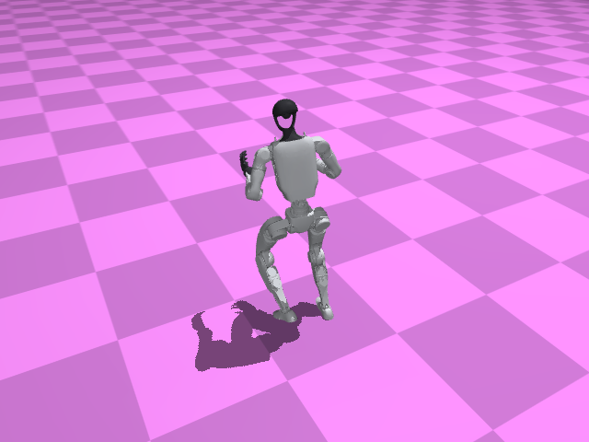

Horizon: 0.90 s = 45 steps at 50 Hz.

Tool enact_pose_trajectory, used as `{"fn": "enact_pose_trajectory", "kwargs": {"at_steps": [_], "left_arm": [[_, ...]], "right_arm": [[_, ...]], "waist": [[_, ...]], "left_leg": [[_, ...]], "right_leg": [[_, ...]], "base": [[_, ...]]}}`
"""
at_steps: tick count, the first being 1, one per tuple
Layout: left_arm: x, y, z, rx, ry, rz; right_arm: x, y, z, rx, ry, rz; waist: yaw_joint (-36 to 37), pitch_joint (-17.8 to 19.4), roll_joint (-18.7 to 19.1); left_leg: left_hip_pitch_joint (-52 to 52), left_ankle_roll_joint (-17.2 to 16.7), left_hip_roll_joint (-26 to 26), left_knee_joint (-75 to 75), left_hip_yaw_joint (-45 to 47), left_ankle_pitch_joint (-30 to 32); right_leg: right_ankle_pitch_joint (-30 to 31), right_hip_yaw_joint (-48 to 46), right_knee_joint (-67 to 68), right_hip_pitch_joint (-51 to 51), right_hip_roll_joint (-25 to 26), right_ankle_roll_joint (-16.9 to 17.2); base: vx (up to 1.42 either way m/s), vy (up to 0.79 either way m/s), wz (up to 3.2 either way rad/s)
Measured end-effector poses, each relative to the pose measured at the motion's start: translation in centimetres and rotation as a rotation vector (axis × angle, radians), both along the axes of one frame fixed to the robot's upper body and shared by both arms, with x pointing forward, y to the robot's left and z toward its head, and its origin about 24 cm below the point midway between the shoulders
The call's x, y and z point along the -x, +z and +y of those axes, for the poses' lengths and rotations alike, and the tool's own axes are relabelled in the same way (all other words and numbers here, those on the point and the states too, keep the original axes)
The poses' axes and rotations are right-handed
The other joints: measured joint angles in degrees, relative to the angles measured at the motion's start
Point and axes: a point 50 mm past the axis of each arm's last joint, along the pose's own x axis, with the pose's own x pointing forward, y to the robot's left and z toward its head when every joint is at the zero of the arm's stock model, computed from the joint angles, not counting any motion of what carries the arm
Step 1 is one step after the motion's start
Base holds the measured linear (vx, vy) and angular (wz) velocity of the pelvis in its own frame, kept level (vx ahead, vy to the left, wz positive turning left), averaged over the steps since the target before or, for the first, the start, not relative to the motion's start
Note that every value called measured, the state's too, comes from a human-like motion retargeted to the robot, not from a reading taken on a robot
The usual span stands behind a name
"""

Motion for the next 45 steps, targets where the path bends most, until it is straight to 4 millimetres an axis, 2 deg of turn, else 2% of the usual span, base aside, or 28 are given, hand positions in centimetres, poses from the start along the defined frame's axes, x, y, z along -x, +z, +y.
{"fn": "enact_pose_trajectory", "kwargs": {"at_steps": [2,4,8,10,12,14,15,16,20,23,25,28,33,35,37,39,40,42,43,45], "left_arm": [[0.2,0.0,0.4,-0.028,-0.023,0.022],[0.1,-0.1,0.5,-0.074,-0.043,0.046],[-1.0,0.3,0.4,-0.226,-0.080,0.065],[-1.7,0.5,0.0,-0.306,-0.103,0.075],[-2.6,0.8,-0.8,-0.368,-0.132,0.086],[-3.9,1.1,-1.9,-0.409,-0.189,0.091],[-4.6,1.3,-2.7,-0.423,-0.229,0.096],[-5.5,1.0,-3.7,-0.436,-0.284,0.122],[-8.3,0.5,-6.6,-0.625,-0.409,0.186],[-9.2,1.6,-8.2,-0.743,-0.471,0.159],[-9.3,2.2,-9.4,-0.754,-0.527,0.137],[-8.9,2.1,-10.4,-0.673,-0.590,0.140],[-7.4,-0.6,-9.7,-0.428,-0.606,0.218],[-6.6,-2.0,-9.3,-0.320,-0.599,0.260],[-5.7,-3.2,-9.2,-0.236,-0.591,0.283],[-4.9,-3.7,-9.2,-0.187,-0.559,0.278],[-4.6,-3.8,-9.2,-0.171,-0.535,0.271],[-3.9,-4.0,-9.3,-0.179,-0.469,0.240],[-3.8,-3.8,-8.9,-0.168,-0.429,0.218],[-3.3,-3.7,-7.5,-0.123,-0.333,0.213]], "right_arm": [[0.8,0.7,-0.1,-0.028,0.014,-0.033],[1.2,0.0,-0.7,-0.024,-0.005,-0.005],[1.5,-3.7,-1.9,0.050,-0.073,0.137],[2.0,-5.8,-2.7,0.110,-0.115,0.211],[2.7,-7.7,-3.6,0.179,-0.162,0.278],[3.2,-9.4,-4.6,0.248,-0.222,0.336],[3.5,-10.3,-5.2,0.281,-0.259,0.364],[3.9,-11.5,-5.8,0.310,-0.306,0.406],[5.4,-15.6,-7.2,0.414,-0.430,0.538],[5.9,-16.6,-7.2,0.436,-0.429,0.578],[6.3,-16.7,-7.5,0.399,-0.423,0.615],[6.7,-16.8,-8.3,0.319,-0.449,0.670],[6.7,-16.8,-8.7,0.229,-0.491,0.707],[6.5,-16.7,-8.6,0.191,-0.470,0.726],[6.3,-16.1,-8.8,0.157,-0.433,0.733],[5.7,-15.0,-9.1,0.124,-0.399,0.710],[5.3,-14.4,-9.3,0.104,-0.387,0.690],[4.2,-12.2,-10.0,0.020,-0.391,0.590],[3.2,-11.2,-9.9,-0.006,-0.392,0.537],[1.1,-8.3,-9.5,-0.028,-0.419,0.392]], "waist": [[3.0,-1.6,-3.5],[5.7,-3.8,-7.0],[9.1,-6.2,-14.5],[10.9,-5.7,-16.8],[12.9,-4.1,-17.9],[15.1,-0.8,-18.8],[16.2,1.3,-19.1],[16.7,1.9,-19.3],[15.0,2.3,-22.1],[11.4,2.3,-24.5],[9.5,2.3,-25.5],[8.1,2.3,-26.3],[6.3,2.3,-26.6],[5.0,2.3,-26.3],[3.2,2.3,-25.1],[1.9,2.2,-22.2],[1.6,2.0,-20.1],[1.7,1.2,-15.7],[2.1,1.3,-13.9],[2.4,1.1,-10.3]], "left_leg": [[-0.4,-2.0,1.6,-10.3,0.1,1.0],[0.7,-3.6,3.2,-23.0,1.3,3.3],[6.2,-4.5,4.3,-48.5,4.6,8.5],[8.9,-4.3,4.2,-55.7,2.0,14.5],[8.1,-2.2,4.8,-51.8,-3.5,15.9],[4.5,0.2,5.3,-40.8,-8.3,10.5],[2.5,0.7,5.5,-34.8,-10.6,7.1],[-0.5,0.3,5.2,-30.2,-12.8,4.4],[-11.2,-1.2,1.7,-18.3,-21.2,-2.8],[-17.2,-1.8,-1.8,-14.1,-25.2,-4.9],[-19.4,-1.9,-3.4,-13.1,-26.5,-5.8],[-18.2,-1.0,-4.2,-14.5,-25.3,-6.4],[-3.7,0.1,-4.3,-25.0,-19.3,-5.4],[3.0,-1.0,-5.7,-28.9,-17.6,-2.9],[6.9,-2.5,-8.1,-28.1,-17.0,1.8],[8.0,-3.8,-9.7,-23.0,-16.0,7.6],[7.8,-4.4,-9.9,-19.4,-15.2,10.5],[6.2,-7.7,-9.7,-9.6,-11.7,15.0],[5.8,-7.6,-9.4,-5.7,-9.9,15.7],[5.5,-6.3,-8.3,0.9,-6.0,13.6]], "right_leg": [[2.8,-2.9,-6.8,6.6,-0.5,2.0],[7.6,-6.0,-14.1,12.8,-0.5,4.6],[18.2,-10.2,-20.1,21.0,0.1,7.7],[21.5,-12.3,-15.6,21.9,0.7,6.8],[20.4,-17.4,-4.9,20.2,-0.4,3.6],[14.9,-23.8,7.8,18.0,-3.9,-1.0],[11.4,-26.3,13.7,17.0,-5.4,-3.1],[8.9,-26.5,17.7,14.0,-5.1,-3.9],[2.4,-26.0,25.4,-1.5,-1.9,-3.8],[-1.4,-30.7,24.0,-11.7,-3.4,-2.4],[-1.9,-33.4,20.3,-17.2,-4.5,-0.8],[1.1,-34.5,11.9,-22.5,-4.9,2.4],[9.9,-33.7,-7.5,-21.1,-2.7,9.4],[13.2,-33.6,-16.7,-18.2,-1.8,11.9],[19.0,-29.4,-24.5,-15.6,-0.6,13.3],[22.9,-23.5,-26.4,-13.9,0.4,11.5],[22.6,-21.2,-24.9,-13.5,0.9,9.4],[11.8,-20.0,-4.9,-17.7,-3.3,6.9],[8.0,-19.0,0.8,-17.9,-4.4,5.3],[2.3,-16.3,8.4,-16.5,-5.6,4.3]], "base": [[0.85,0.05,0.81],[0.87,0.06,0.98],[0.87,0.12,1.26],[0.82,0.13,1.25],[0.73,0.11,1.13],[0.65,0.08,1.20],[0.61,0.05,1.36],[0.60,0.03,1.44],[0.56,-0.05,1.55],[0.55,-0.12,1.31],[0.59,-0.15,0.91],[0.67,-0.14,0.42],[0.83,-0.11,-0.13],[0.93,-0.09,-0.23],[0.95,-0.08,-0.14],[0.95,-0.05,-0.37],[0.98,0.02,-0.69],[1.02,0.08,-0.85],[1.01,0.09,-0.96],[0.99,0.09,-1.10]]}}
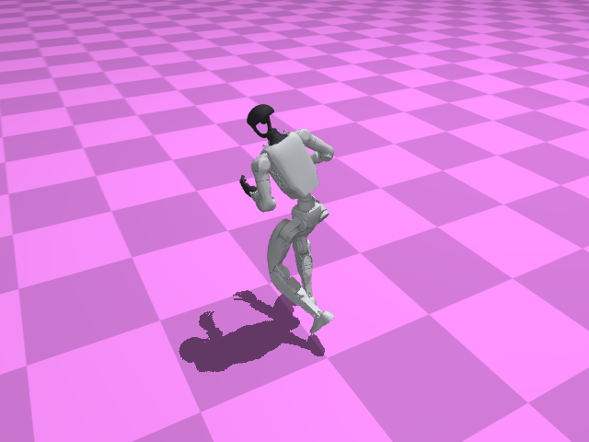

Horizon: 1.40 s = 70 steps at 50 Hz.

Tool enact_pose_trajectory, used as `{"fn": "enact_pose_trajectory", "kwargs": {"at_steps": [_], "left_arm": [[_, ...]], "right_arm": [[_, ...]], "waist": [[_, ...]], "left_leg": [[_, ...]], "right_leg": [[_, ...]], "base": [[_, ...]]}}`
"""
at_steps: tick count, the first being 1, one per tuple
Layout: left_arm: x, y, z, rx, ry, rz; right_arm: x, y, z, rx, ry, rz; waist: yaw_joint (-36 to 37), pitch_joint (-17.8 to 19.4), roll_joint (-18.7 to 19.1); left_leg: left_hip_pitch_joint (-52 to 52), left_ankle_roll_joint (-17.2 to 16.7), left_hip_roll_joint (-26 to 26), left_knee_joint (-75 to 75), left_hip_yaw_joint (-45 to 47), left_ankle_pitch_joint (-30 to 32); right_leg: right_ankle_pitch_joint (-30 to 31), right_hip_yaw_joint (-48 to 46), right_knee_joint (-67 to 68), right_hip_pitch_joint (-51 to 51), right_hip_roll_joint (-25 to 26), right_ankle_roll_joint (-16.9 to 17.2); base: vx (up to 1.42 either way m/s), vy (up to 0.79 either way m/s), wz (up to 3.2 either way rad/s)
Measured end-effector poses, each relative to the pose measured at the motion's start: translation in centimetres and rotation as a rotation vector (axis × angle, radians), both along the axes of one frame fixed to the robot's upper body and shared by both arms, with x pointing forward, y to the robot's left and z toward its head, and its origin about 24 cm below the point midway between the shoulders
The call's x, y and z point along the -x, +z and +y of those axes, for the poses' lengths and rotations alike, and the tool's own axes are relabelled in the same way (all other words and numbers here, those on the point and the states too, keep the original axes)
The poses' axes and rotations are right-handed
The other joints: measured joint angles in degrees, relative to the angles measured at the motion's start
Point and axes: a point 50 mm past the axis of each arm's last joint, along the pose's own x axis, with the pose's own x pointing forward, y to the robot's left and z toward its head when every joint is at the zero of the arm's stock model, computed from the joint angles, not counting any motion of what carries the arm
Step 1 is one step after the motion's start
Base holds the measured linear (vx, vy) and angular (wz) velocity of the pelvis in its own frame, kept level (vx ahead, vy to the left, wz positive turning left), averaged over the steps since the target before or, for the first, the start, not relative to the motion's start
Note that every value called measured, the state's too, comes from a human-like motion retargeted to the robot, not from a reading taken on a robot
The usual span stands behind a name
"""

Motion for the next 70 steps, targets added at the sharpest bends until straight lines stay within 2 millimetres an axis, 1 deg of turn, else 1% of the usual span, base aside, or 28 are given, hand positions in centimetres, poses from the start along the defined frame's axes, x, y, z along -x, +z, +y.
{"fn": "enact_pose_trajectory", "kwargs": {"at_steps": [2,5,7,9,13,15,17,20,23,25,28,32,35,37,40,42,45,48,49,52,53,55,57,60,63,65,67,70], "left_arm": [[1.1,0.1,2.3,0.034,0.088,-0.005],[3.3,0.8,5.7,0.037,0.159,-0.019],[4.2,1.7,6.9,0.007,0.153,-0.036],[4.2,2.7,7.3,-0.041,0.134,-0.064],[2.6,4.6,6.3,-0.113,0.068,-0.142],[1.5,5.5,5.3,-0.154,0.058,-0.199],[0.0,6.7,4.2,-0.202,0.073,-0.264],[-2.5,9.7,2.7,-0.234,0.089,-0.380],[-4.4,13.5,-0.2,-0.248,0.067,-0.531],[-4.1,15.3,-1.9,-0.222,0.028,-0.615],[-2.6,16.5,-4.0,-0.138,-0.078,-0.692],[-0.8,14.3,-4.9,-0.054,-0.225,-0.617],[0.2,11.8,-4.6,-0.048,-0.296,-0.520],[0.6,10.1,-4.1,-0.060,-0.313,-0.454],[0.2,7.1,-2.5,-0.044,-0.267,-0.295],[0.1,4.4,-1.0,0.009,-0.187,-0.157],[2.0,1.1,1.8,0.129,-0.069,0.004],[4.9,-0.3,4.1,0.163,-0.035,0.091],[5.6,-0.5,4.7,0.159,-0.012,0.108],[7.1,-1.3,6.4,0.096,0.075,0.165],[7.6,-1.6,7.0,0.053,0.080,0.181],[8.4,-2.2,8.1,-0.015,0.118,0.224],[8.6,-2.9,8.6,-0.093,0.135,0.261],[7.9,-4.1,8.5,-0.136,0.161,0.278],[4.8,-5.1,6.9,-0.216,0.100,0.254],[2.5,-4.2,5.0,-0.278,0.046,0.165],[1.4,-2.0,3.1,-0.260,-0.006,0.044],[1.1,1.1,1.3,-0.020,-0.082,-0.061]], "right_arm": [[-1.3,4.4,1.6,-0.017,0.039,-0.195],[-0.4,10.1,4.9,-0.146,0.240,-0.436],[0.9,11.8,6.6,-0.193,0.357,-0.504],[1.8,12.2,7.2,-0.194,0.387,-0.538],[2.0,9.4,7.9,-0.154,0.350,-0.435],[1.9,7.2,8.0,-0.137,0.335,-0.343],[1.5,5.1,8.1,-0.082,0.327,-0.249],[0.3,2.0,7.6,-0.031,0.275,-0.104],[-0.2,-0.8,6.1,-0.085,0.140,0.021],[0.5,-1.9,4.8,-0.085,0.069,0.058],[2.3,-1.4,2.3,-0.043,0.051,0.053],[4.3,-2.3,0.6,-0.058,0.071,0.147],[5.0,-3.5,0.0,-0.053,0.042,0.208],[4.7,-3.9,0.1,-0.036,0.027,0.215],[3.0,-3.3,1.1,-0.011,0.009,0.151],[1.4,-1.8,2.2,0.002,0.012,0.059],[0.2,2.1,4.6,-0.048,0.123,-0.128],[1.2,6.1,6.3,-0.049,0.360,-0.241],[1.7,6.9,6.6,-0.096,0.353,-0.280],[2.6,7.7,7.2,-0.235,0.257,-0.324],[3.2,8.3,7.8,-0.268,0.425,-0.322],[3.5,8.5,7.7,-0.264,0.467,-0.337],[3.5,8.2,7.3,-0.136,0.448,-0.330],[3.4,6.3,7.4,-0.217,0.418,-0.258],[3.2,2.7,4.5,0.032,0.149,-0.186],[3.6,-0.2,2.0,0.262,-0.004,-0.096],[4.9,-2.1,0.6,0.289,0.009,0.020],[6.7,-1.4,-0.5,0.234,0.134,0.070]], "waist": [[1.7,-0.7,2.7],[5.6,-3.6,5.3],[7.9,-6.1,6.6],[9.5,-8.5,7.2],[9.8,-11.8,9.6],[9.3,-13.0,12.2],[8.5,-14.0,12.6],[4.8,-10.7,9.1],[1.3,-6.8,7.3],[-1.2,-7.1,7.0],[-4.9,-10.5,7.5],[-7.0,-15.6,7.2],[-6.7,-16.3,5.7],[-6.9,-15.0,5.3],[-7.2,-10.8,8.4],[-5.9,-8.5,10.0],[-2.5,-8.7,11.1],[3.5,-10.5,9.9],[5.5,-11.1,9.1],[10.2,-13.0,6.7],[11.2,-13.8,6.2],[12.9,-14.9,5.9],[13.8,-14.3,5.7],[14.0,-11.2,5.1],[13.0,-8.0,4.7],[11.9,-7.3,4.2],[10.1,-8.4,3.6],[6.4,-12.4,3.1]], "left_leg": [[-0.3,2.1,1.9,2.7,3.5,-3.5],[-2.1,4.3,3.5,-1.2,5.9,-6.9],[-3.3,7.1,2.7,-11.4,4.5,-7.1],[-2.4,7.2,2.6,-25.4,5.3,-4.4],[6.7,4.6,4.3,-60.2,12.0,3.0],[10.8,1.4,6.1,-71.6,11.8,9.1],[10.8,1.8,6.6,-70.9,10.2,11.0],[7.1,5.5,4.2,-52.4,10.9,-0.5],[5.0,5.7,4.1,-39.3,12.9,-9.9],[6.7,5.7,3.8,-39.0,14.9,-11.9],[12.1,5.1,2.0,-46.5,19.2,-8.9],[22.4,3.6,-2.6,-58.2,25.2,1.0],[26.6,3.1,-5.3,-55.9,27.3,8.9],[23.9,3.8,-4.4,-44.0,25.9,10.4],[14.8,7.1,1.8,-20.4,22.0,5.2],[9.2,8.7,4.1,-10.2,18.9,1.0],[2.0,6.7,1.7,-6.8,11.5,0.1],[-0.6,6.6,-1.1,-16.5,5.8,-0.4],[-0.6,7.2,-1.3,-21.8,4.7,-0.5],[0.9,7.9,-1.8,-41.4,-0.5,1.5],[1.6,7.3,-2.3,-48.2,-4.4,3.5],[3.3,5.0,-2.4,-59.4,-14.6,9.6],[4.9,3.0,-2.1,-62.5,-22.3,11.3],[5.8,2.0,-2.5,-54.6,-21.2,-0.8],[0.1,3.6,-3.8,-38.6,-15.0,-12.2],[-2.9,4.8,-3.8,-32.9,-11.8,-14.9],[-1.6,5.5,-2.6,-34.0,-7.5,-15.3],[4.1,5.4,0.0,-42.0,1.0,-12.2]], "right_leg": [[-2.7,3.1,1.4,3.6,0.9,0.8],[-1.8,7.2,-4.6,10.8,3.7,3.5],[3.0,9.0,-16.8,17.9,5.9,3.4],[9.2,10.0,-25.1,23.7,5.9,4.6],[20.1,11.1,-29.9,31.3,5.1,4.1],[20.5,11.2,-23.1,31.1,5.8,1.4],[16.0,10.8,-9.3,25.8,3.6,-2.2],[6.4,12.4,9.1,18.4,-2.4,-5.4],[-0.5,13.7,14.5,12.1,-3.5,-4.8],[-2.3,11.2,10.5,9.4,-4.3,-3.7],[0.9,3.6,-6.0,8.7,-3.9,1.1],[12.1,-9.2,-30.7,13.6,-0.9,8.8],[17.8,-11.2,-40.8,18.8,1.5,10.5],[17.1,-8.0,-41.5,21.4,1.8,7.3],[8.0,-2.9,-29.8,19.4,2.6,-1.3],[3.1,1.0,-20.0,16.4,3.2,-2.8],[1.4,9.2,-16.7,15.9,6.5,-1.6],[5.6,18.6,-21.0,18.3,8.9,1.3],[7.5,21.3,-22.6,19.0,9.1,2.6],[13.0,27.6,-26.9,20.7,9.4,5.6],[14.3,29.0,-27.8,21.0,9.7,6.3],[14.9,30.8,-28.2,21.5,10.7,6.6],[11.7,30.0,-24.7,20.9,10.9,5.9],[1.1,25.8,-12.1,17.7,9.0,3.6],[-7.7,21.9,6.7,9.7,5.5,0.6],[-9.4,20.6,14.1,5.1,3.8,-1.5],[-9.1,19.1,15.1,3.3,2.6,-1.4],[-8.6,13.8,8.1,3.8,0.3,0.8]], "base": [[0.97,0.09,-1.47],[0.92,0.10,-1.58],[0.84,0.13,-1.07],[0.86,0.21,-0.61],[0.85,0.28,-0.36],[0.80,0.32,-0.60],[0.71,0.31,-0.68],[0.62,0.26,-0.18],[0.58,0.22,-0.14],[0.62,0.18,-0.64],[0.69,0.13,-1.11],[0.78,0.05,-1.86],[0.76,0.04,-2.06],[0.65,0.09,-1.69],[0.54,0.17,-1.66],[0.50,0.20,-2.13],[0.51,0.18,-2.68],[0.47,0.18,-2.90],[0.41,0.20,-2.71],[0.36,0.23,-2.47],[0.31,0.27,-2.33],[0.27,0.29,-2.25],[0.20,0.33,-1.96],[0.13,0.36,-1.52],[0.07,0.36,-1.02],[0.05,0.23,-1.18],[0.15,0.13,-1.87],[0.24,0.04,-2.46]]}}
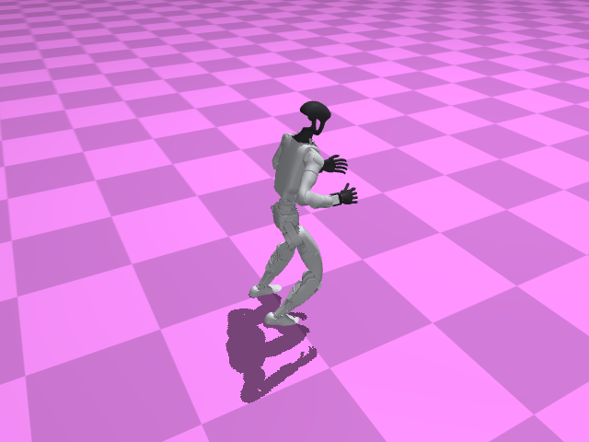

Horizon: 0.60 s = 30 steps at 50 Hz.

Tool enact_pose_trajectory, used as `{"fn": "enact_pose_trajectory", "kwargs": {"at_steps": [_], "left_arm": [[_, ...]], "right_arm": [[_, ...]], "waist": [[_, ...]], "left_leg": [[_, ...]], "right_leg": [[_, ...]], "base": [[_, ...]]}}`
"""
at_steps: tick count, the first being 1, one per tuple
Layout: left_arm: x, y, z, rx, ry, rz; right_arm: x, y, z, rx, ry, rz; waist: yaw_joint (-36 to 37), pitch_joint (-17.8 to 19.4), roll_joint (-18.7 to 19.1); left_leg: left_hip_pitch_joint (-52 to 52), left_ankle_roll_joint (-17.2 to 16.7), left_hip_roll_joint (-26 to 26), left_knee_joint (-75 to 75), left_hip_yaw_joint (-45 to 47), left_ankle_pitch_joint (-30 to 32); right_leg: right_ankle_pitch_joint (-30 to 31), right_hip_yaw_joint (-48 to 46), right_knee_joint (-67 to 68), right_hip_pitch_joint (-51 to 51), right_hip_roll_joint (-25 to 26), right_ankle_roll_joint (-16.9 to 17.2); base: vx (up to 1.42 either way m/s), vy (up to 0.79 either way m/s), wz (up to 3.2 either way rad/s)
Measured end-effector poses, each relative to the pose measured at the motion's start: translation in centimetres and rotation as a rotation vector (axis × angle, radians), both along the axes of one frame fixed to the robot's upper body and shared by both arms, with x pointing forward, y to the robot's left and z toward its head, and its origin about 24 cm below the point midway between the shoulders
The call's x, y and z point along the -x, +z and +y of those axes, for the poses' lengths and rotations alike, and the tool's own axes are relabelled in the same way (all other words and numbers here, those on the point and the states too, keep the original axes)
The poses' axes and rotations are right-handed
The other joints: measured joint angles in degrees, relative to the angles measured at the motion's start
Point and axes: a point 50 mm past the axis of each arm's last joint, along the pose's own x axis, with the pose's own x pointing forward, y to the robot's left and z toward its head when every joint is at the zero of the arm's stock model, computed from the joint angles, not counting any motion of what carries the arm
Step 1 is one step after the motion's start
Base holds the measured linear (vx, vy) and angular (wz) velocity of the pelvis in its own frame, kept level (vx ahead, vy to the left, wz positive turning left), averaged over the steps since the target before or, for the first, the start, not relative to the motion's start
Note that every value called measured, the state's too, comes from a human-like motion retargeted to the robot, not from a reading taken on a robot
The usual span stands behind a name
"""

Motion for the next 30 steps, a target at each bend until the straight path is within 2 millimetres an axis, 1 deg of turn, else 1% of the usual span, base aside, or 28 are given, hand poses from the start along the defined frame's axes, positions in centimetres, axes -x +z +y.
{"fn": "enact_pose_trajectory", "kwargs": {"at_steps": [2,3,5,7,8,10,11,12,13,14,15,16,17,18,20,21,22,23,24,25,27,28,30], "left_arm": [[-0.1,0.9,-0.3,-0.043,-0.036,-0.056],[0.1,0.9,-0.6,-0.006,-0.053,-0.049],[0.4,0.5,-1.2,0.086,-0.111,-0.004],[-0.1,0.6,-2.4,0.178,-0.219,0.031],[-0.3,-0.1,-2.8,0.216,-0.246,0.083],[-0.6,-1.8,-2.8,0.234,-0.224,0.180],[-0.8,-2.7,-2.3,0.206,-0.164,0.206],[-0.6,-3.8,-1.6,0.180,-0.083,0.244],[0.2,-5.5,-0.7,0.157,0.038,0.305],[1.0,-6.6,0.5,0.137,0.135,0.341],[1.8,-7.2,1.8,0.117,0.218,0.365],[2.6,-7.5,2.9,0.110,0.282,0.372],[3.7,-7.9,4.0,0.102,0.345,0.398],[5.7,-8.5,5.3,0.091,0.407,0.461],[8.1,-8.3,7.1,0.062,0.455,0.493],[7.6,-6.9,7.6,0.076,0.448,0.417],[7.4,-5.7,8.1,0.080,0.439,0.358],[7.5,-5.2,8.5,0.067,0.433,0.336],[7.5,-4.7,8.7,0.059,0.425,0.316],[7.6,-4.2,9.0,0.053,0.416,0.297],[7.2,-3.4,8.9,0.074,0.396,0.265],[6.8,-3.1,8.6,0.095,0.388,0.249],[5.7,-2.7,7.7,0.136,0.376,0.221]], "right_arm": [[0.3,1.5,-0.2,-0.001,0.047,-0.026],[0.4,2.2,-0.1,-0.002,0.072,-0.048],[-0.1,3.5,0.7,-0.017,0.140,-0.096],[-1.9,5.4,2.1,-0.024,0.233,-0.188],[-2.8,6.0,2.9,-0.044,0.256,-0.218],[-4.6,6.7,4.2,-0.098,0.255,-0.276],[-5.6,7.1,4.9,-0.129,0.233,-0.309],[-6.4,7.2,5.6,-0.160,0.205,-0.333],[-7.0,6.7,6.2,-0.188,0.159,-0.345],[-7.5,7.0,7.0,-0.213,0.146,-0.366],[-8.0,7.7,7.7,-0.235,0.151,-0.391],[-8.1,9.4,8.4,-0.256,0.170,-0.462],[-7.9,10.8,8.8,-0.280,0.184,-0.516],[-7.0,11.6,8.6,-0.308,0.189,-0.538],[-5.3,14.6,8.4,-0.302,0.235,-0.688],[-4.6,17.1,8.8,-0.237,0.285,-0.813],[-3.8,19.2,8.9,-0.191,0.310,-0.921],[-3.1,20.3,8.6,-0.187,0.297,-0.995],[-2.6,21.0,8.3,-0.185,0.273,-1.053],[-2.1,21.5,7.9,-0.184,0.245,-1.105],[-1.7,21.2,7.4,-0.181,0.221,-1.122],[-1.8,20.8,7.4,-0.194,0.237,-1.087],[-2.8,18.8,7.4,-0.270,0.298,-0.918]], "waist": [[-1.7,-2.3,0.8],[-2.9,-3.3,1.4],[-5.0,-3.9,2.5],[-6.4,1.1,3.1],[-7.1,2.5,3.4],[-8.0,4.3,4.4],[-7.8,6.0,5.4],[-7.5,6.8,6.5],[-6.9,5.8,8.0],[-5.7,6.3,8.6],[-4.1,7.5,8.7],[-2.2,9.1,8.5],[-0.2,9.4,8.6],[2.1,7.4,9.0],[5.7,4.8,8.9],[6.4,7.2,8.3],[7.0,8.6,7.7],[7.3,7.8,7.0],[7.4,6.8,6.4],[7.6,5.6,5.8],[8.0,4.5,5.7],[8.1,4.9,6.1],[7.7,6.0,7.0]], "left_leg": [[6.4,-1.1,1.3,-10.6,5.6,6.0],[8.7,-1.8,1.9,-13.1,8.2,9.0],[11.8,-2.9,2.7,-14.9,12.6,14.4],[12.9,-3.0,3.3,-10.0,15.2,17.4],[12.3,-2.5,3.7,-5.6,15.7,18.0],[9.2,-1.4,5.0,6.0,15.3,17.2],[7.4,-0.9,5.6,12.1,14.2,15.6],[5.3,-0.5,5.9,17.8,12.9,14.0],[2.5,0.0,5.7,22.7,11.2,12.5],[0.2,-0.7,5.2,27.2,10.0,11.3],[-2.0,-2.0,4.5,31.4,9.1,10.2],[-3.6,-2.1,3.2,32.8,7.8,9.5],[-5.1,-2.1,2.2,33.5,6.6,8.9],[-6.1,-1.9,1.8,32.7,5.5,8.5],[-9.1,-0.2,2.0,29.3,3.9,6.7],[-10.1,2.4,2.1,25.2,3.5,6.2],[-10.8,4.3,2.4,20.5,3.4,6.1],[-10.9,5.0,2.9,14.8,4.4,6.7],[-10.5,5.2,3.0,8.2,5.4,7.6],[-9.8,5.1,3.1,1.1,6.5,8.7],[-5.4,2.8,1.9,-13.3,6.5,13.3],[-2.6,1.6,1.6,-18.3,5.8,15.6],[2.3,1.1,2.2,-21.2,5.2,16.1]], "right_leg": [[1.4,-7.1,-11.9,3.8,-0.6,1.1],[3.2,-12.3,-17.1,6.2,-1.3,2.3],[8.4,-22.8,-26.8,11.2,-2.1,4.8],[12.9,-28.4,-34.0,16.1,-1.2,7.1],[13.9,-28.0,-36.6,17.9,-0.2,8.0],[12.8,-22.4,-38.9,19.6,2.3,8.0],[10.9,-18.5,-37.7,19.7,3.5,6.4],[9.1,-14.7,-36.0,19.2,4.8,4.5],[7.5,-11.0,-33.4,17.8,6.0,2.3],[5.7,-7.6,-28.7,15.9,6.3,1.2],[3.7,-4.3,-22.9,13.8,6.3,0.7],[3.1,-0.8,-21.8,13.9,6.9,1.0],[3.0,2.6,-21.6,14.3,7.7,1.4],[4.0,5.9,-23.0,15.5,8.7,2.3],[6.7,10.5,-27.2,17.9,9.8,4.6],[8.8,11.3,-30.9,19.7,9.5,5.3],[11.0,11.6,-34.4,21.6,9.1,6.2],[13.5,11.1,-37.7,23.6,8.3,7.2],[16.1,10.4,-40.4,25.3,7.7,7.9],[18.7,9.5,-43.0,26.9,7.2,8.5],[23.3,8.8,-44.4,29.7,7.1,8.2],[24.8,8.6,-42.8,30.6,7.5,7.3],[25.3,7.1,-33.4,29.6,8.0,4.1]], "base": [[0.28,-0.08,-2.88],[0.32,-0.12,-2.91],[0.32,-0.14,-2.92],[0.27,-0.15,-2.94],[0.26,-0.12,-2.94],[0.26,-0.07,-3.04],[0.26,-0.02,-3.31],[0.30,0.03,-3.57],[0.34,0.07,-3.76],[0.37,0.12,-3.92],[0.39,0.12,-3.83],[0.42,0.11,-3.65],[0.51,0.09,-3.34],[0.58,0.09,-2.94],[0.57,0.09,-2.04],[0.48,0.10,-1.06],[0.50,0.12,-0.49],[0.58,0.15,-0.30],[0.65,0.18,-0.16],[0.66,0.21,-0.26],[0.68,0.25,-0.53],[0.67,0.29,-0.74],[0.64,0.31,-0.75]]}}
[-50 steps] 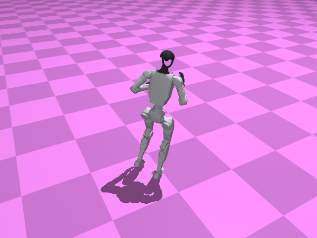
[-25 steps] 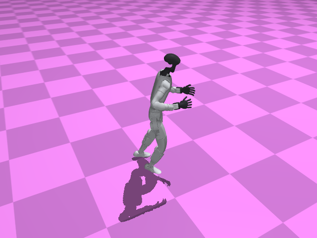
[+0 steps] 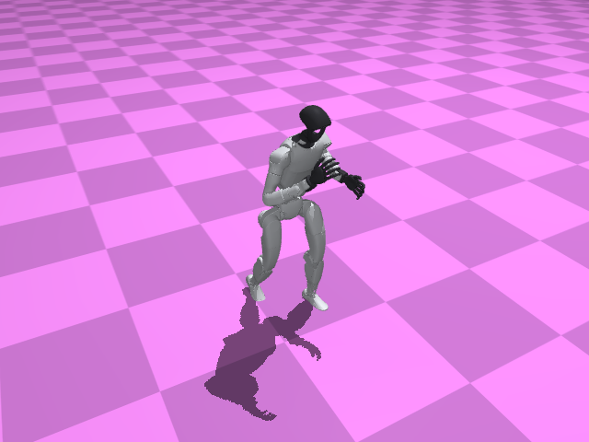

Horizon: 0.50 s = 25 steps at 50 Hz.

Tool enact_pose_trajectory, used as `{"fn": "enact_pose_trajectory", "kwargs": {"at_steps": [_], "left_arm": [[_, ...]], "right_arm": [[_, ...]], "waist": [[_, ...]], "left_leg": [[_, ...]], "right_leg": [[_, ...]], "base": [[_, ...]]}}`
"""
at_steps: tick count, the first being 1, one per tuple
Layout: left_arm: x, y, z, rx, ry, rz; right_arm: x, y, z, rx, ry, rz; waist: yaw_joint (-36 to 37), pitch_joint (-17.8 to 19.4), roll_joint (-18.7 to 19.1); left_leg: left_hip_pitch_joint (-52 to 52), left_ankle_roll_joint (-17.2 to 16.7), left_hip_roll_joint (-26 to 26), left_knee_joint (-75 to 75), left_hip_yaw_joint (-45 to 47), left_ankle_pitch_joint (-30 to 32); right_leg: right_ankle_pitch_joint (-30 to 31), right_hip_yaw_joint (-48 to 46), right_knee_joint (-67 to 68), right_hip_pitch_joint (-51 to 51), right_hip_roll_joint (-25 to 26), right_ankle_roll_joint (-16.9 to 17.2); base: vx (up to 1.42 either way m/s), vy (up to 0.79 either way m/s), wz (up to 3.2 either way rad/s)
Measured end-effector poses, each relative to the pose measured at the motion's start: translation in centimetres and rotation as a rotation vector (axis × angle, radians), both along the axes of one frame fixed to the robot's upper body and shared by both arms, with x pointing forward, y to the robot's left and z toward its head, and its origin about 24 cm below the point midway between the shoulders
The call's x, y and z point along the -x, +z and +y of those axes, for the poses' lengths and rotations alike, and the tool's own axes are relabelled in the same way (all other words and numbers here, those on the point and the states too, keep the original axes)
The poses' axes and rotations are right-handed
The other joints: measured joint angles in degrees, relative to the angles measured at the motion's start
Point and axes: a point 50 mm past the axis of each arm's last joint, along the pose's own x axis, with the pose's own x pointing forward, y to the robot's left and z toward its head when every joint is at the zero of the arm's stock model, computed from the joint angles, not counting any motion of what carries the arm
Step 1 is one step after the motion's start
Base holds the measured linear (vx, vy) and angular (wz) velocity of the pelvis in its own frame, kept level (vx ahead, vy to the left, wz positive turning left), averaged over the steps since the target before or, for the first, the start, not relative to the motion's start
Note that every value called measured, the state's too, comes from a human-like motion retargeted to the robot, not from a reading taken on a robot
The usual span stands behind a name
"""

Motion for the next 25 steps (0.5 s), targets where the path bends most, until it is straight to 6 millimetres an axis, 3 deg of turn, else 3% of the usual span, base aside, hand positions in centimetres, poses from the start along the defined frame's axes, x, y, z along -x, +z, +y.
{"fn": "enact_pose_trajectory", "kwargs": {"at_steps": [3,5,7,9,12,15,17,19,22,25], "left_arm": [[-3.5,0.3,-2.5,-0.015,-0.011,-0.044],[-6.7,0.3,-5.2,-0.100,-0.060,-0.076],[-9.5,2.7,-8.2,-0.124,-0.115,-0.170],[-10.6,7.2,-10.9,-0.164,-0.177,-0.375],[-9.9,14.5,-12.8,-0.267,-0.205,-0.732],[-8.1,16.6,-12.0,-0.120,-0.212,-0.844],[-7.0,16.1,-10.8,-0.062,-0.206,-0.844],[-6.0,15.2,-9.5,-0.042,-0.196,-0.819],[-4.8,13.1,-8.0,-0.049,-0.204,-0.741],[-4.5,9.2,-6.2,-0.028,-0.130,-0.547]], "right_arm": [[-3.2,-5.9,-0.3,-0.034,0.062,0.399],[-4.5,-12.0,-1.2,-0.074,-0.037,0.665],[-3.8,-17.1,-2.4,-0.070,-0.131,0.877],[-1.4,-19.4,-4.3,-0.074,-0.146,0.993],[2.1,-18.7,-7.4,-0.033,-0.092,1.046],[4.0,-17.5,-9.5,0.013,-0.121,1.055],[4.1,-17.3,-9.9,0.068,-0.171,1.045],[3.4,-17.4,-9.6,0.157,-0.228,1.013],[1.2,-17.8,-8.1,0.221,-0.258,0.946],[-2.1,-17.2,-5.8,0.148,-0.210,0.871]], "waist": [[-2.1,2.3,-1.3],[-4.1,1.0,-2.6],[-6.1,2.0,-3.0],[-8.7,2.5,-2.9],[-13.6,1.4,-1.7],[-20.0,-2.8,-0.5],[-22.3,-5.3,-0.7],[-22.5,-6.0,0.0],[-20.6,-3.7,1.2],[-17.2,-0.3,4.8]], "left_leg": [[1.7,2.3,0.3,9.8,1.5,-9.1],[-4.7,1.0,1.4,24.9,1.8,-16.3],[-4.4,0.8,0.6,28.0,1.6,-19.1],[-1.8,0.8,-1.2,26.4,1.1,-20.0],[5.7,0.6,-3.9,14.6,0.4,-16.1],[12.2,-1.5,-5.8,5.3,-0.9,-8.5],[14.8,-1.5,-7.8,3.1,-2.5,-2.4],[14.7,-1.0,-8.8,6.9,-3.6,2.8],[9.0,-1.2,-8.6,25.4,-3.3,3.8],[-0.3,1.4,-3.8,46.9,-0.8,-2.4]], "right_leg": [[-4.9,-3.7,26.8,-9.7,-3.2,-5.2],[-9.5,-7.4,43.3,-19.3,-6.7,-4.5],[-13.9,-9.9,48.8,-24.4,-9.2,-6.4],[-16.1,-11.8,47.1,-27.2,-10.4,-6.1],[-16.1,-14.9,29.2,-26.7,-8.4,-3.5],[-9.0,-21.4,1.7,-21.3,-5.6,3.4],[-1.5,-20.3,-9.9,-18.5,-3.8,5.4],[0.4,-18.3,-12.9,-15.6,-2.9,2.9],[-6.8,-16.1,-9.1,-11.7,-3.3,-0.6],[-14.5,-13.5,-3.5,-10.5,-1.6,-5.4]], "base": [[0.56,0.31,-0.38],[0.56,0.29,0.31],[0.57,0.25,0.51],[0.63,0.22,0.60],[0.72,0.16,0.30],[0.85,0.07,0.16],[0.86,-0.01,-0.31],[0.81,-0.03,-0.87],[0.73,0.03,-1.04],[0.70,0.11,-1.09]]}}
